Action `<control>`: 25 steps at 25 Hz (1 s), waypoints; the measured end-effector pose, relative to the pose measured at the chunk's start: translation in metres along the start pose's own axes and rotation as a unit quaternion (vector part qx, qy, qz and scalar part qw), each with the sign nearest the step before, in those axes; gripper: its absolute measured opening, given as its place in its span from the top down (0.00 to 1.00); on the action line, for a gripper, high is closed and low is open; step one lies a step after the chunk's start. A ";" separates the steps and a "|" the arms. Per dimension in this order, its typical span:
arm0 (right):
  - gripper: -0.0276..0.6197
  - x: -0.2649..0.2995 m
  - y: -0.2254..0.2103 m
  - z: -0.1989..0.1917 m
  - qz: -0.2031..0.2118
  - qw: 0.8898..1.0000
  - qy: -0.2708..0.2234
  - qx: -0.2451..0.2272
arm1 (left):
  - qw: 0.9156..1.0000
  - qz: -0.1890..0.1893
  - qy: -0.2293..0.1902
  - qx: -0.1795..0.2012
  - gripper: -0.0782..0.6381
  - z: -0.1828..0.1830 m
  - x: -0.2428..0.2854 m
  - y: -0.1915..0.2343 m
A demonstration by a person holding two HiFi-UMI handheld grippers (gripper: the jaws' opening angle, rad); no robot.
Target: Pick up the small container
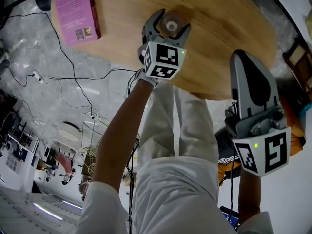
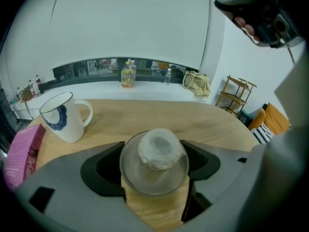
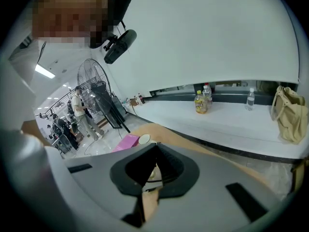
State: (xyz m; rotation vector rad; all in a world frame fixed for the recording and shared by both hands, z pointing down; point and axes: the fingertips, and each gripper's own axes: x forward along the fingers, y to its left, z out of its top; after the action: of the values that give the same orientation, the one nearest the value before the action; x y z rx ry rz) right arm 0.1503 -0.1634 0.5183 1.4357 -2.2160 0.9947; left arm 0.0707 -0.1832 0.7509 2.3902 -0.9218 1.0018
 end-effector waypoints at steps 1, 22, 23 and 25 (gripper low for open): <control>0.95 0.000 0.000 0.000 0.001 1.000 0.001 0.000 | 1.000 0.000 0.002 0.000 0.42 -0.001 0.004 0.000; 0.95 -0.003 0.011 -0.002 0.011 1.000 0.000 -0.011 | 0.998 0.037 0.034 -0.031 0.42 -0.005 -0.001 0.015; 0.95 -0.003 0.012 -0.002 0.011 1.000 0.000 -0.014 | 0.998 0.037 0.033 -0.034 0.42 -0.006 -0.004 0.015; 0.95 -0.004 0.016 -0.002 0.012 1.000 -0.001 -0.020 | 0.998 0.036 0.033 -0.040 0.42 -0.009 -0.011 0.013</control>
State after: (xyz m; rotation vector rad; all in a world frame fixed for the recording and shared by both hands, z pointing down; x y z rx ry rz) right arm 0.1373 -0.1557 0.5114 1.3966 -2.2458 0.9527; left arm 0.0517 -0.1828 0.7502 2.2584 -1.0116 1.0430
